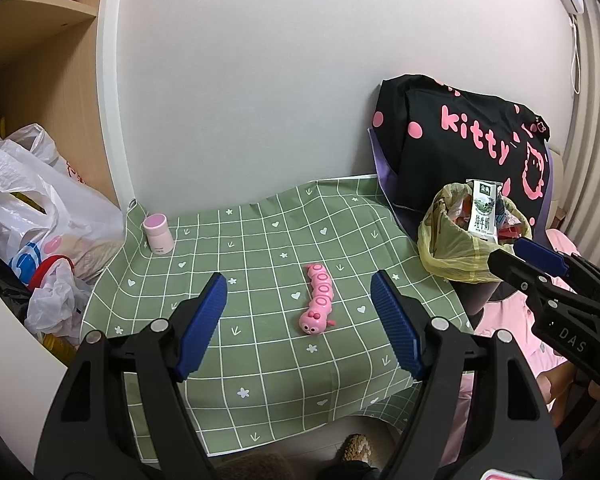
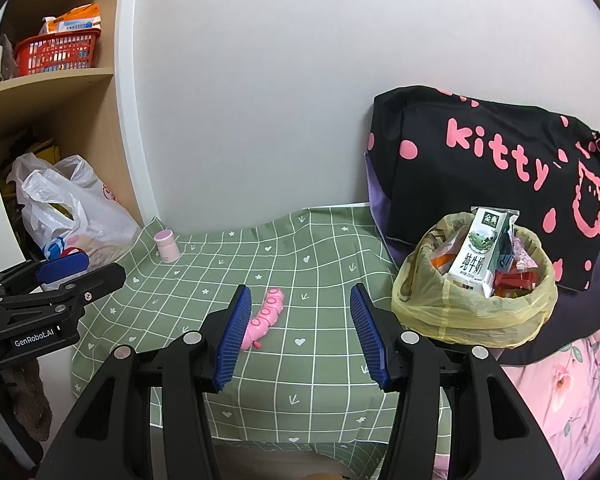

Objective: Collect trash

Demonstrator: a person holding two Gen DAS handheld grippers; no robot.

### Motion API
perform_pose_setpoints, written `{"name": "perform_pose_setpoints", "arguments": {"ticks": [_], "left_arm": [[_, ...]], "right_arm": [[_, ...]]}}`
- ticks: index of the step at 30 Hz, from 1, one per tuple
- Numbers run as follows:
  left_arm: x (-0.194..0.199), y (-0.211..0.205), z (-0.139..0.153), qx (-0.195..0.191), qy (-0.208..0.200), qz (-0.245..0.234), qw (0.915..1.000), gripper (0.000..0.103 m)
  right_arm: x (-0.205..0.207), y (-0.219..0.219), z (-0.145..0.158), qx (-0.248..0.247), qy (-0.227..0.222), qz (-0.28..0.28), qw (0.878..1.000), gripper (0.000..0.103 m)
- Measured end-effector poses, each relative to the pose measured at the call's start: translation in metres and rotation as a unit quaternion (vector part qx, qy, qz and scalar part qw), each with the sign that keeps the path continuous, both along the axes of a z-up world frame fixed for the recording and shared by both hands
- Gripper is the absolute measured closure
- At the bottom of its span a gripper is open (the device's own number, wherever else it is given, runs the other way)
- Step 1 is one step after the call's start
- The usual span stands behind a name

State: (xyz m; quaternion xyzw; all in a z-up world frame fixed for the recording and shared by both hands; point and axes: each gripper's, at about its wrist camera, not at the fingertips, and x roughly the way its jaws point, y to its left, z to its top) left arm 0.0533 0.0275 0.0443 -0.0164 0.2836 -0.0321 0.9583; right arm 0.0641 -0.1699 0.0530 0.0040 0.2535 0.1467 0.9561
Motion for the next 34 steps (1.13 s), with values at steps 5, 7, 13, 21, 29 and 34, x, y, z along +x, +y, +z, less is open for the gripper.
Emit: {"name": "perform_pose_setpoints", "arguments": {"ticks": [5,7,13,21,29,34], "left_arm": [[-0.001,-0.001,0.0,-0.001,0.0,0.001,1.0,0.032],[-0.001,0.0,0.0,-0.001,0.001,0.001,1.0,0.033],[-0.001,0.0,0.0,-0.001,-0.001,0.0,1.0,0.033],[0.001,0.001,-0.002,-0.004,0.001,-0.002,1.0,0.033],[0.043,0.017,-0.033,-0.034,0.069,0.011,0.997,0.033],[0.12,0.055,-0.095,-0.053,0.132,0.094,0.9854,0.028]], "right_arm": [[0.0,-0.001,0.0,0.0,0.0,0.001,1.0,0.055],[0.0,-0.001,0.0,-0.001,-0.001,0.0,1.0,0.055],[0.0,-0.002,0.0,-0.001,-0.001,0.0,1.0,0.055],[0.0,0.0,-0.004,0.0,0.004,-0.003,1.0,0.055],[0.039,0.018,-0.022,-0.031,0.026,0.023,0.999,0.055],[0.118,0.033,-0.063,-0.03,0.091,0.108,0.989,0.047]]}}
